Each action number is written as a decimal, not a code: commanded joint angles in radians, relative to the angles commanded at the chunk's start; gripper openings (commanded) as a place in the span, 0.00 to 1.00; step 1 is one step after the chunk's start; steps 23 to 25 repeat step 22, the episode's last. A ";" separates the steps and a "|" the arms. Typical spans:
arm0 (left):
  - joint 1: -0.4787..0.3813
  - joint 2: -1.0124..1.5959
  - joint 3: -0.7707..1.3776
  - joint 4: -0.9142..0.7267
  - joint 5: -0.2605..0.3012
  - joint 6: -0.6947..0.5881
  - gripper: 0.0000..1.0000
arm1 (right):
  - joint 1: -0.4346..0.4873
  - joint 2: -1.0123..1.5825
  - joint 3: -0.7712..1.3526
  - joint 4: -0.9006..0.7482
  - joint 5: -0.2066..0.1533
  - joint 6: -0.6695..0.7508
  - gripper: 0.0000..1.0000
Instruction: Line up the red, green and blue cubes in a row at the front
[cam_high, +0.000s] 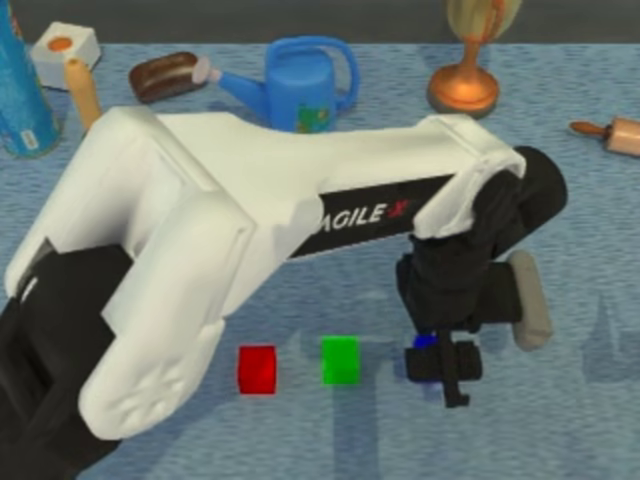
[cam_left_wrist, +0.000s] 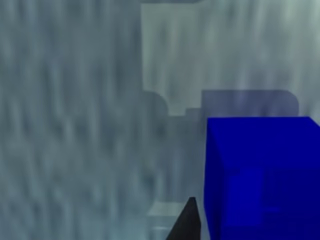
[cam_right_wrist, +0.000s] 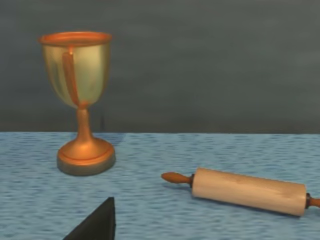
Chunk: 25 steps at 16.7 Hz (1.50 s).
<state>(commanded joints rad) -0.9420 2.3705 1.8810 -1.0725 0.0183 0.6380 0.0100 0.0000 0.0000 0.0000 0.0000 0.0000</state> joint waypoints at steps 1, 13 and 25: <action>0.000 0.000 0.000 0.000 0.000 0.000 0.83 | 0.000 0.000 0.000 0.000 0.000 0.000 1.00; 0.002 -0.001 0.004 -0.004 0.000 0.000 1.00 | 0.000 0.000 0.000 0.000 0.000 0.000 1.00; 0.023 -0.046 0.201 -0.246 -0.001 0.000 1.00 | 0.000 0.000 0.000 0.000 0.000 0.000 1.00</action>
